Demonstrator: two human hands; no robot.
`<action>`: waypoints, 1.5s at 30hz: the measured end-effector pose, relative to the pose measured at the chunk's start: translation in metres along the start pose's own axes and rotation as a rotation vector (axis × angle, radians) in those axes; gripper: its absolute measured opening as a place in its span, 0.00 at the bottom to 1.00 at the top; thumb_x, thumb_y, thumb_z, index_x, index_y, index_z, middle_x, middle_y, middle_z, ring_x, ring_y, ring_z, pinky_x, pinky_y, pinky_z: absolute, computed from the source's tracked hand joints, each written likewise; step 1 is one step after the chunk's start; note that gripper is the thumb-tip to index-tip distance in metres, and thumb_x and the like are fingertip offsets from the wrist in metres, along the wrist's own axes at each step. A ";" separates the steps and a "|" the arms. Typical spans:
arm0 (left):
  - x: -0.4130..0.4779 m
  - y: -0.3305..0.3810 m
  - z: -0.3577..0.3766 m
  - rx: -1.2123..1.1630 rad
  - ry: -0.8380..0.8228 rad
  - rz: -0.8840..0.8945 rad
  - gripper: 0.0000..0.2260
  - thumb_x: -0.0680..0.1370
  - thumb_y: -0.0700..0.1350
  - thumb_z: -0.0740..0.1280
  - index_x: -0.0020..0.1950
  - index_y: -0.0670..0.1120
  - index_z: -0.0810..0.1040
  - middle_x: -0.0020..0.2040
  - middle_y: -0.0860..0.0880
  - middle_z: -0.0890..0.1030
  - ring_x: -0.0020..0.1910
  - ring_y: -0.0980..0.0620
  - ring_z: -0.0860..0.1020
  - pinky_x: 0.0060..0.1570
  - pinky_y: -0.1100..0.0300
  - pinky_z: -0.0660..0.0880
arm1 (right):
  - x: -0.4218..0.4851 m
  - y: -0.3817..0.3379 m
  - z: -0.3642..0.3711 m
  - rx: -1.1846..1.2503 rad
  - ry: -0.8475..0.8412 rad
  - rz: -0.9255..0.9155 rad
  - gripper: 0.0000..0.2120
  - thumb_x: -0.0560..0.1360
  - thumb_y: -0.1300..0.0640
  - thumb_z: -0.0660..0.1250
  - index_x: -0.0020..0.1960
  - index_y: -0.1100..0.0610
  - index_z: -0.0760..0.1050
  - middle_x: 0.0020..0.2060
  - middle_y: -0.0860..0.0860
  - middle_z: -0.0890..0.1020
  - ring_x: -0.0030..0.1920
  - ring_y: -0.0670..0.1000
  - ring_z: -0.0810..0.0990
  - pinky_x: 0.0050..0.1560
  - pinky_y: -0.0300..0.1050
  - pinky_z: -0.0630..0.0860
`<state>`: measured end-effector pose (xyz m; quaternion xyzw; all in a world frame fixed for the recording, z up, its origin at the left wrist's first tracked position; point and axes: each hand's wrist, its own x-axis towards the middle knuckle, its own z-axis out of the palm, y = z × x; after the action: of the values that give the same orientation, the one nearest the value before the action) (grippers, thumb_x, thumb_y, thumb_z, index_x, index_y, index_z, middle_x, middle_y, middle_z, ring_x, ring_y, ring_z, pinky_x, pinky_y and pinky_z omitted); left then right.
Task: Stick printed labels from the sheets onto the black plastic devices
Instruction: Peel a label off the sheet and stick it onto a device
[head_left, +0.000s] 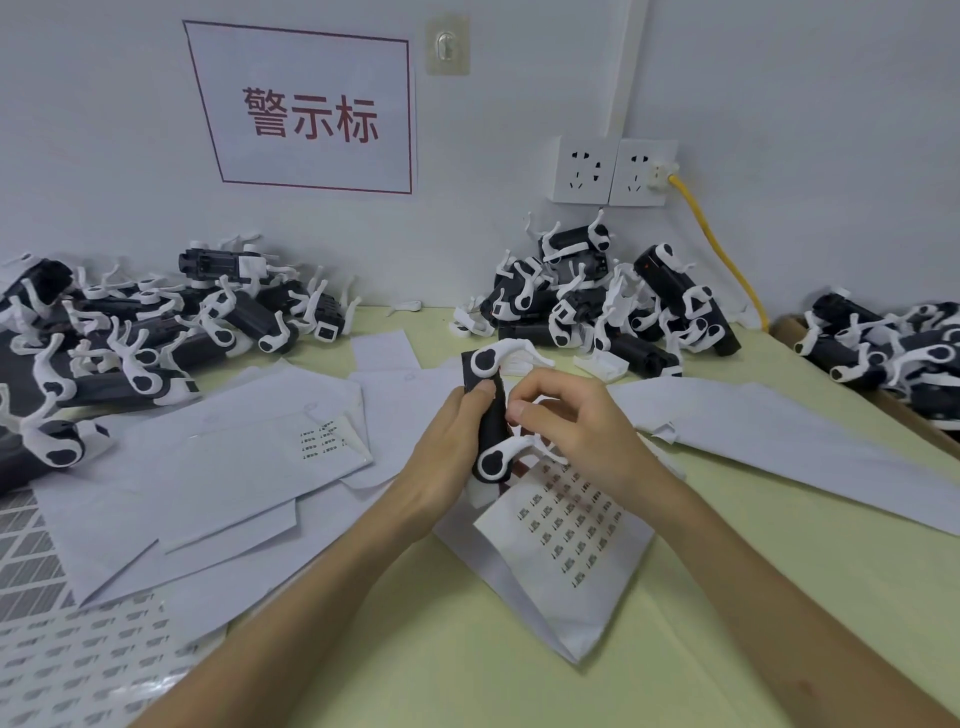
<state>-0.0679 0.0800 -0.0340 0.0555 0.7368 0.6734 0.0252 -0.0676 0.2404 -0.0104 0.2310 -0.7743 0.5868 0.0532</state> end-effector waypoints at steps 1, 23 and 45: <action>0.001 -0.002 -0.001 0.014 0.011 0.014 0.29 0.75 0.68 0.57 0.57 0.46 0.78 0.57 0.42 0.82 0.57 0.46 0.81 0.64 0.44 0.75 | 0.000 0.000 0.000 -0.011 -0.003 -0.009 0.07 0.79 0.64 0.68 0.43 0.58 0.79 0.39 0.55 0.81 0.37 0.61 0.75 0.40 0.42 0.72; -0.003 0.009 -0.007 -0.454 -0.121 -0.184 0.11 0.82 0.47 0.57 0.50 0.41 0.72 0.37 0.43 0.81 0.36 0.43 0.81 0.29 0.55 0.75 | 0.001 0.003 -0.015 0.070 0.397 -0.137 0.11 0.80 0.55 0.65 0.42 0.59 0.79 0.32 0.49 0.80 0.35 0.48 0.78 0.38 0.39 0.76; 0.006 0.007 -0.018 -0.453 -0.147 -0.145 0.35 0.81 0.69 0.50 0.64 0.41 0.80 0.53 0.38 0.82 0.33 0.40 0.80 0.29 0.55 0.75 | 0.004 0.013 -0.070 0.222 -0.279 0.406 0.22 0.78 0.45 0.65 0.66 0.58 0.76 0.62 0.62 0.78 0.58 0.63 0.79 0.54 0.53 0.79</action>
<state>-0.0755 0.0639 -0.0250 0.0445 0.5652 0.8120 0.1388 -0.0895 0.3073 0.0010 0.1543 -0.7355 0.6292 -0.1984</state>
